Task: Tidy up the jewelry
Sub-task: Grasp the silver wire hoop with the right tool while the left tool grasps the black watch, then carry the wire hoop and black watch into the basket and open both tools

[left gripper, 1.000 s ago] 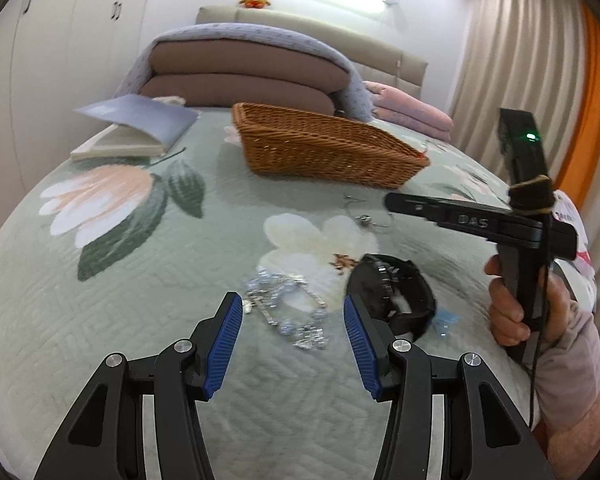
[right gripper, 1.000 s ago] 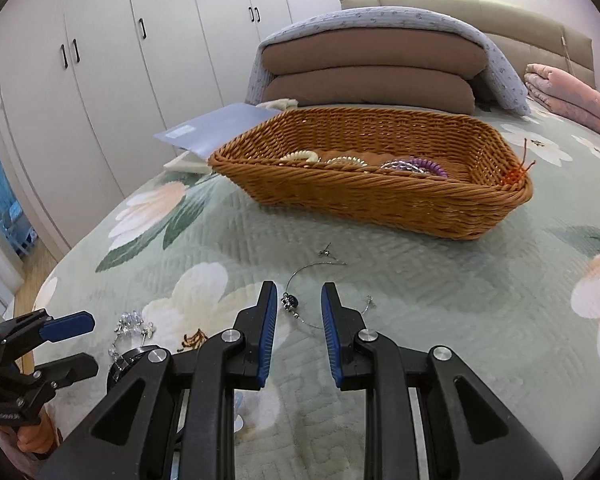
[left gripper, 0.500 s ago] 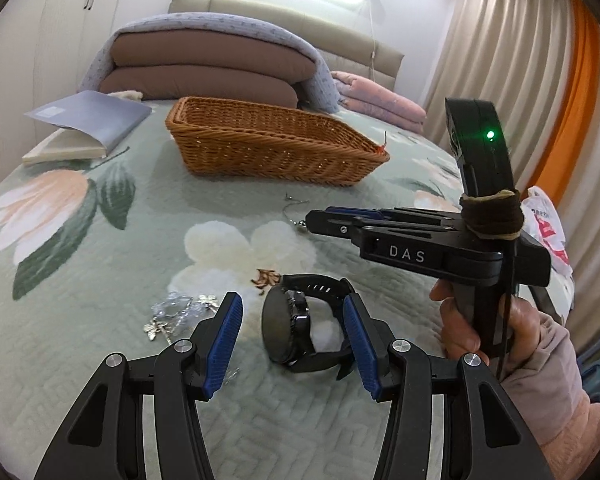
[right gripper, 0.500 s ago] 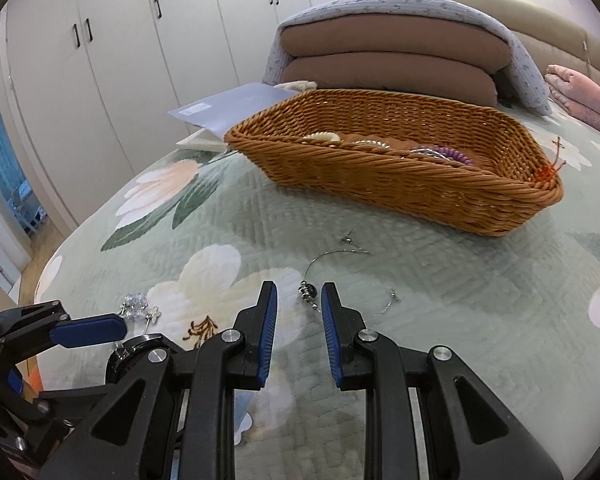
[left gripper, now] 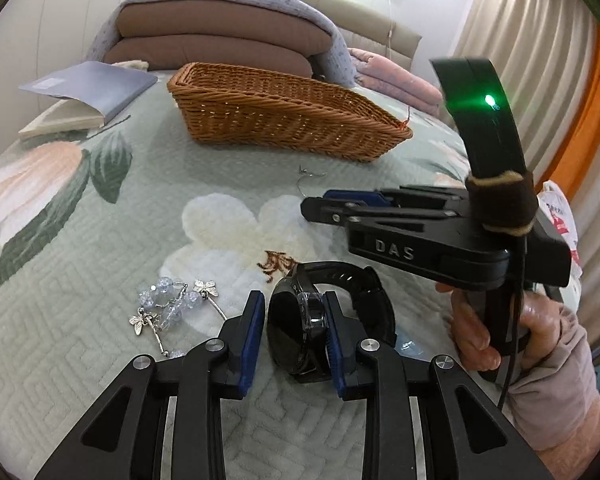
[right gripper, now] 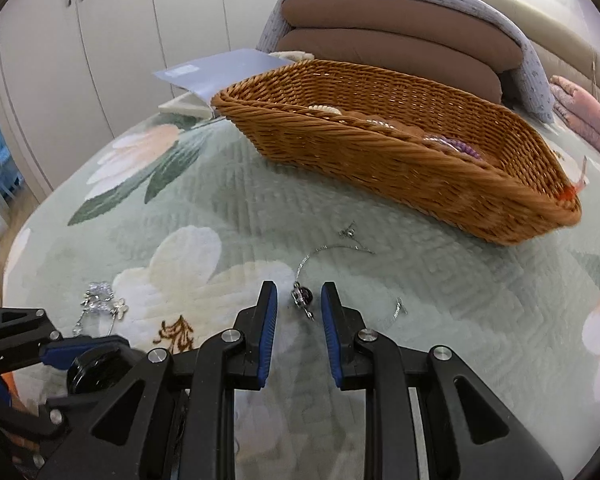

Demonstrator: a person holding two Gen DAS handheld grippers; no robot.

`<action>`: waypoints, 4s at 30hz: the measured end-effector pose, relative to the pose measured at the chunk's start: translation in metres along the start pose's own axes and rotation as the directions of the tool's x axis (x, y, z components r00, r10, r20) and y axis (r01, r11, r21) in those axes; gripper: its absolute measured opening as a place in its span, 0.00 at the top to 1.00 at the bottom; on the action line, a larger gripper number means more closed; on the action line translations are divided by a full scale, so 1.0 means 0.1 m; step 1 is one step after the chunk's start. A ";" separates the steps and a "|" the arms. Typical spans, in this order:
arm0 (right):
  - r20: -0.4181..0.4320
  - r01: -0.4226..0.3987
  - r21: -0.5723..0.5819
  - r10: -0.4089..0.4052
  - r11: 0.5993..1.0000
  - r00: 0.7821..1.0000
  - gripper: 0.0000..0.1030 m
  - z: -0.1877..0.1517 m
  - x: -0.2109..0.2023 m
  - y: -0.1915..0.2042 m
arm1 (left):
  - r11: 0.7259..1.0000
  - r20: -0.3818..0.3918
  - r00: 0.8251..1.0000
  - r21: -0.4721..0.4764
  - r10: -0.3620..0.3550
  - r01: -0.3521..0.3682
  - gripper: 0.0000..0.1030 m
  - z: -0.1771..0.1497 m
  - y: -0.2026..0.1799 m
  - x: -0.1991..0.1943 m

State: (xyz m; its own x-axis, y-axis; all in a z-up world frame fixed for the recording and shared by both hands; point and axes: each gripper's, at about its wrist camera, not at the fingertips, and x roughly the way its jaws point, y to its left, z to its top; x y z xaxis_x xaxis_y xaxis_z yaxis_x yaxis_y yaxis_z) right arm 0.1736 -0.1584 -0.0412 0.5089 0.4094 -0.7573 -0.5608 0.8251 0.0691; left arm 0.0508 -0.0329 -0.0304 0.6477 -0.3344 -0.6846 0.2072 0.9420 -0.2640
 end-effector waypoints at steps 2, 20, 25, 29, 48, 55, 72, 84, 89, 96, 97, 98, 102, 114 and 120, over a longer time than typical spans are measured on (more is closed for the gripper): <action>-0.012 0.015 -0.022 -0.016 1.000 1.000 0.75 0.00 0.04 0.04 | 1.000 -0.006 1.000 -0.005 -0.004 0.004 0.72 0.00 0.01 0.01; 0.159 -0.043 0.044 0.036 0.998 0.987 0.87 -0.09 -0.34 -0.08 | 1.000 0.028 0.999 -0.012 -0.024 0.025 0.84 0.00 0.05 -0.04; 0.175 -0.045 0.039 0.037 0.998 0.984 0.87 -0.09 -0.38 -0.07 | 0.998 0.076 0.996 -0.035 -0.047 0.050 0.84 0.00 0.09 -0.15; 0.195 -0.042 0.037 0.034 0.998 0.980 0.87 -0.11 -0.43 -0.06 | 0.998 0.100 0.994 -0.039 -0.049 0.053 0.84 0.01 0.09 -0.20; 0.431 -0.005 0.058 -0.021 0.998 0.902 0.87 -0.04 -1.28 -0.01 | 1.000 0.219 0.976 0.000 0.003 -0.003 0.84 0.48 0.05 -0.59; 0.478 0.030 0.087 -0.068 0.996 0.875 0.87 0.26 -1.56 -0.22 | 1.000 0.282 0.959 0.019 -0.015 0.010 0.84 1.07 0.01 -0.67; 0.354 0.088 0.318 -0.205 0.944 0.913 0.87 0.83 -0.47 -1.28 | 1.000 0.206 0.979 -0.009 0.010 -0.008 0.84 2.03 0.23 0.95; 0.311 0.088 0.361 -0.209 0.928 0.927 0.87 0.73 -0.36 -1.40 | 0.997 0.202 0.977 0.023 0.066 -0.072 0.80 1.96 0.22 1.05; 0.289 0.032 0.371 -0.147 0.928 0.946 0.82 0.73 -0.27 -1.44 | 0.997 0.198 0.979 0.037 0.054 -0.063 0.70 1.95 0.20 1.06; 0.300 0.046 0.374 -0.169 0.926 0.939 0.66 0.70 -0.31 -1.42 | 0.995 0.296 0.953 0.053 0.065 -0.084 0.40 1.91 0.15 0.84; 0.299 0.051 0.374 -0.172 0.926 0.938 0.66 0.70 -0.30 -1.41 | 0.994 0.301 0.951 0.055 0.071 -0.092 0.40 1.91 0.14 0.83; 0.297 0.054 0.374 -0.175 0.926 0.939 0.66 0.70 -0.31 -1.41 | 0.994 0.301 0.951 0.058 0.074 -0.096 0.40 1.91 0.13 0.83; 0.301 0.062 0.374 -0.184 0.925 0.936 0.66 0.70 -0.32 -1.40 | 0.991 0.312 0.946 0.071 0.088 -0.116 0.40 1.89 0.10 0.82; 0.453 0.143 0.391 -0.326 0.909 0.830 0.65 0.43 -1.02 -1.09 | 0.997 0.419 0.905 0.006 0.069 -0.079 0.40 1.83 0.09 0.18; 0.396 0.057 0.434 -0.247 0.899 0.884 0.65 -0.28 -1.28 -0.82 | 0.999 0.391 0.920 0.021 -0.039 0.033 0.40 1.31 0.20 -0.52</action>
State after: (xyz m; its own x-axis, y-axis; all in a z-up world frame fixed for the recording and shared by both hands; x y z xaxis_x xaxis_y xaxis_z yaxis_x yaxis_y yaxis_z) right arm 0.1363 -0.2897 0.0316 0.8476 0.3122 -0.4292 -0.1917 0.9342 0.3010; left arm 0.1173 0.0075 0.0888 0.8739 -0.3330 -0.3540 0.2444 0.9307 -0.2723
